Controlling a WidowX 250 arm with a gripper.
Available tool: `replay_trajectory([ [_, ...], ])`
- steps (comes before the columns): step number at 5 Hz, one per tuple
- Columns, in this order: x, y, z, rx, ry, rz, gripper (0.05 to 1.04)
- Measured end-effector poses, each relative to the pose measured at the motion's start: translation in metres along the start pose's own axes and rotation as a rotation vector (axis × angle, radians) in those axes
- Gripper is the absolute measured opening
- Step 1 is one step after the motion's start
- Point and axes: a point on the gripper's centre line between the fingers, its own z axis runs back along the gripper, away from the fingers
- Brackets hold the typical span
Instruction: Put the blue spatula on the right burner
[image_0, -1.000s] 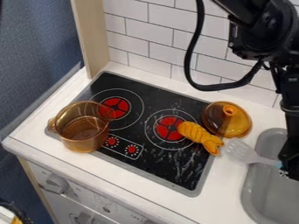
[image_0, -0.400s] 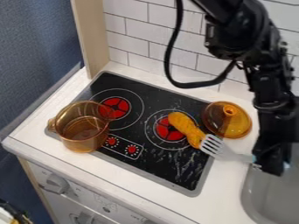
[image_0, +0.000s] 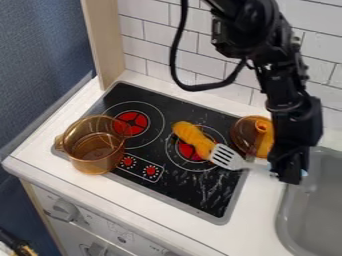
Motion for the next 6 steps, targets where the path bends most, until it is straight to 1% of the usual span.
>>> replay_trajectory([
  [1,-0.016,0.003,0.006,0.006,0.010,0.048,0.324],
  [2,-0.035,0.010,0.026,0.047,0.040,0.089,0.324],
  [3,-0.051,0.011,0.038,0.063,0.067,0.121,0.324],
  [4,-0.062,0.012,0.042,0.073,0.075,0.149,0.324],
  [5,-0.057,0.005,0.035,0.050,0.089,0.136,0.324],
  [6,-0.040,-0.005,0.022,0.017,0.123,0.077,0.324],
])
